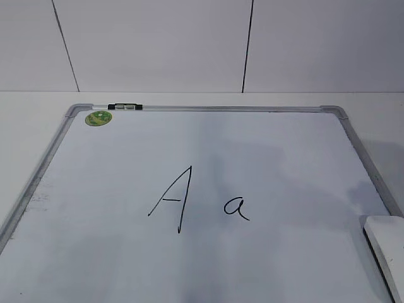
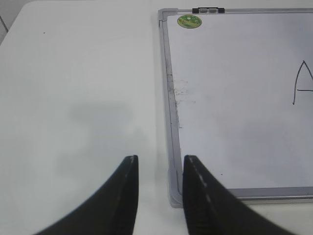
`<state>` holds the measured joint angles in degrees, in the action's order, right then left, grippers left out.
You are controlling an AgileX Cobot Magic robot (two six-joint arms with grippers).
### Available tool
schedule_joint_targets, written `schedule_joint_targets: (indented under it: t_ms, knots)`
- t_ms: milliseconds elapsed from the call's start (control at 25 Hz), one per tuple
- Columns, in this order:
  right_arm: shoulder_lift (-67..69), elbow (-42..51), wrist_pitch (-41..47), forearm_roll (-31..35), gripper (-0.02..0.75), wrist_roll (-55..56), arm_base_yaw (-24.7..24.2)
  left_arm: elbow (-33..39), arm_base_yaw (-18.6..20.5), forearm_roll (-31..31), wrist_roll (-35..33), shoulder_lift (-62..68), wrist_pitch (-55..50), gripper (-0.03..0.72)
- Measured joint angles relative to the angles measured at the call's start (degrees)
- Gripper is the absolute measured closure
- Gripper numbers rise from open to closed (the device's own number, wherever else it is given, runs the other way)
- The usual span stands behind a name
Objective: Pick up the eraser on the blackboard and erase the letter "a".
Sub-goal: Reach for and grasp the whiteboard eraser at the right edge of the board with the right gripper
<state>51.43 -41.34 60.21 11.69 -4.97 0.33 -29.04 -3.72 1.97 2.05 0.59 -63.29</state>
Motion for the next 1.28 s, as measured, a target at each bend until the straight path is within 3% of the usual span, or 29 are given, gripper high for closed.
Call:
schedule_joint_targets:
  t_ms: [640, 1280]
  knots:
    - [11.14, -0.12, 0.95, -0.58, 0.199, -0.13, 0.09, 0.0, 0.0, 0.0, 0.0, 0.0, 0.0, 0.454]
    - [18.99, -0.23, 0.75, -8.13, 0.199, 9.01, 9.3, 0.0, 0.0, 0.0, 0.0, 0.0, 0.0, 0.454]
